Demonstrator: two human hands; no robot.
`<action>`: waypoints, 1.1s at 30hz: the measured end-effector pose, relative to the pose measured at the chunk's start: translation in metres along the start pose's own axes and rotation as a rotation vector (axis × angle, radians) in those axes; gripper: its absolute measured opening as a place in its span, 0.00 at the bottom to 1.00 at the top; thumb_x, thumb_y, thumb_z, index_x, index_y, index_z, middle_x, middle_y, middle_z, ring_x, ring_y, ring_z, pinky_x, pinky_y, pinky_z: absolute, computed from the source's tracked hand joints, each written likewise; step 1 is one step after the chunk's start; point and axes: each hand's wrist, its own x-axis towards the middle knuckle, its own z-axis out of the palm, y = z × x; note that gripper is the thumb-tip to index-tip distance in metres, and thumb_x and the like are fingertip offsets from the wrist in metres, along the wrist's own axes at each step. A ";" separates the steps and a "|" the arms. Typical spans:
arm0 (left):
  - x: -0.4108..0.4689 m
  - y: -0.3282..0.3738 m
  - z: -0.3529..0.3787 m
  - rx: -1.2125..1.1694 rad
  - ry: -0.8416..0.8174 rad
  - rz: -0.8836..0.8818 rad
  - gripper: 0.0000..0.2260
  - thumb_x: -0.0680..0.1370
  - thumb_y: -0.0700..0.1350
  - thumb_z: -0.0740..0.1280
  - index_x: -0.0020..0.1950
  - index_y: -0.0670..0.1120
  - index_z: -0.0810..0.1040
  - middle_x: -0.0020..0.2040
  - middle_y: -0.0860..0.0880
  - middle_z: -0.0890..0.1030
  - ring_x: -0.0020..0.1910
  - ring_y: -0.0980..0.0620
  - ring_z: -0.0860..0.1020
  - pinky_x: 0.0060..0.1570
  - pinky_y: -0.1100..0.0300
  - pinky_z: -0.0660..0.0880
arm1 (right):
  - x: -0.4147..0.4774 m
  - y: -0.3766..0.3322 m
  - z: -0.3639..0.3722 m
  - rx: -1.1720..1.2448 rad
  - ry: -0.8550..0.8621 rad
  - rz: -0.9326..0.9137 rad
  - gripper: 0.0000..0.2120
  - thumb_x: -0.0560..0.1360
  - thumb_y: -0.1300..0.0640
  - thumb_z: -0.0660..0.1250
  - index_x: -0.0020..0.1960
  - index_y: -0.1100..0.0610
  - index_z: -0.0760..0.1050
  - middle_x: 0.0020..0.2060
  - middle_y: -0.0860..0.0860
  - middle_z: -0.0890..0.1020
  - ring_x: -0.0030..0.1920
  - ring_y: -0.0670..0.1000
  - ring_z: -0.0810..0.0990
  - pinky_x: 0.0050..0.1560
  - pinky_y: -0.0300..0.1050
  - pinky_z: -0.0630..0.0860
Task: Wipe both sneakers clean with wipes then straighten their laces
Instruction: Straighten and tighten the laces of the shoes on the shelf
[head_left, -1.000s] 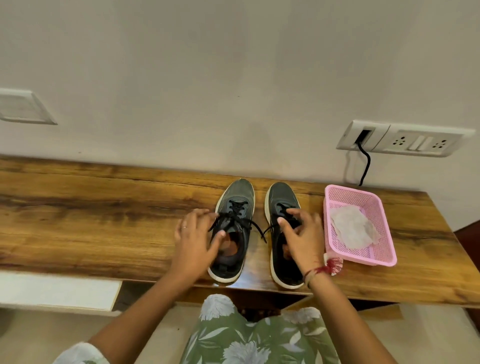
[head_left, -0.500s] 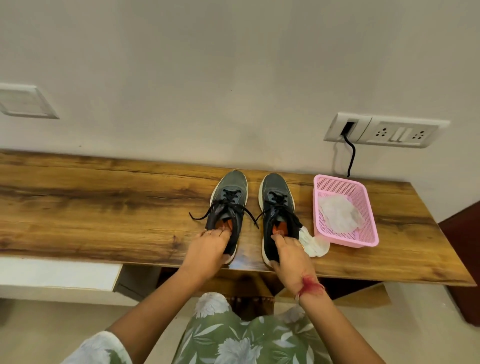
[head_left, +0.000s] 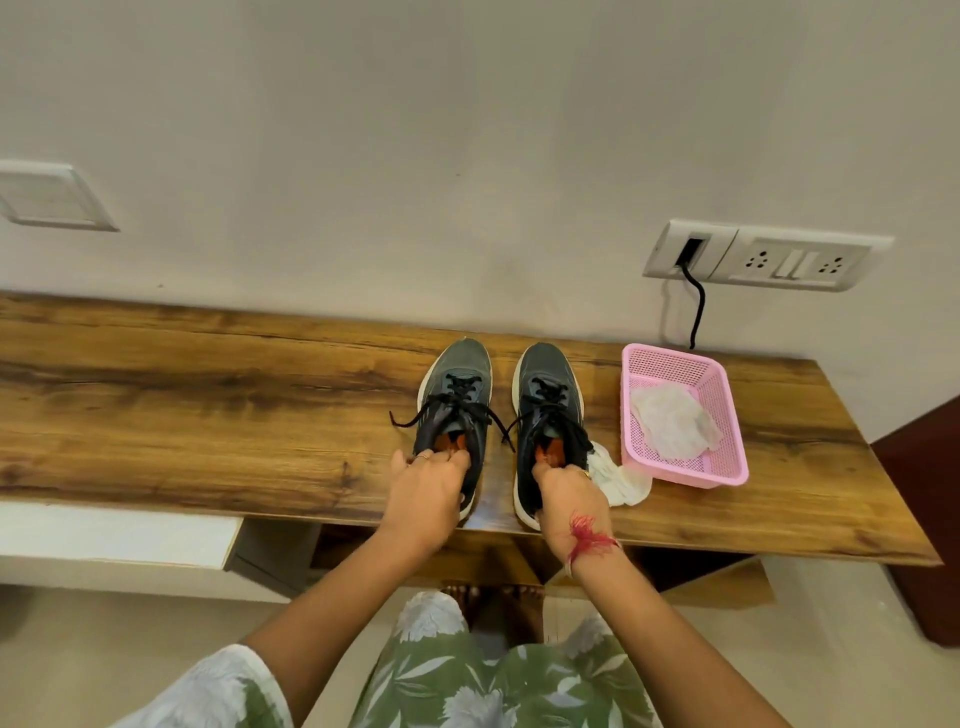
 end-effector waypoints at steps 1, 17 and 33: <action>-0.002 0.005 0.000 -0.020 0.007 -0.015 0.14 0.77 0.45 0.64 0.63 0.51 0.69 0.58 0.52 0.78 0.61 0.50 0.74 0.59 0.52 0.61 | -0.002 -0.003 0.001 0.015 0.006 0.001 0.18 0.73 0.66 0.63 0.61 0.55 0.70 0.51 0.55 0.77 0.55 0.54 0.76 0.50 0.46 0.75; -0.085 0.034 -0.075 -0.117 0.162 -0.085 0.14 0.75 0.46 0.66 0.59 0.54 0.69 0.53 0.54 0.79 0.58 0.51 0.75 0.64 0.52 0.60 | -0.092 -0.025 -0.057 0.059 0.156 -0.136 0.17 0.73 0.63 0.64 0.59 0.50 0.73 0.50 0.52 0.80 0.53 0.54 0.78 0.48 0.46 0.76; -0.238 0.059 -0.091 -0.223 0.157 -0.142 0.12 0.77 0.45 0.65 0.61 0.51 0.70 0.54 0.51 0.77 0.55 0.48 0.76 0.52 0.56 0.71 | -0.239 -0.046 -0.062 0.028 0.162 -0.292 0.17 0.73 0.63 0.63 0.58 0.49 0.74 0.49 0.51 0.80 0.54 0.55 0.77 0.48 0.48 0.75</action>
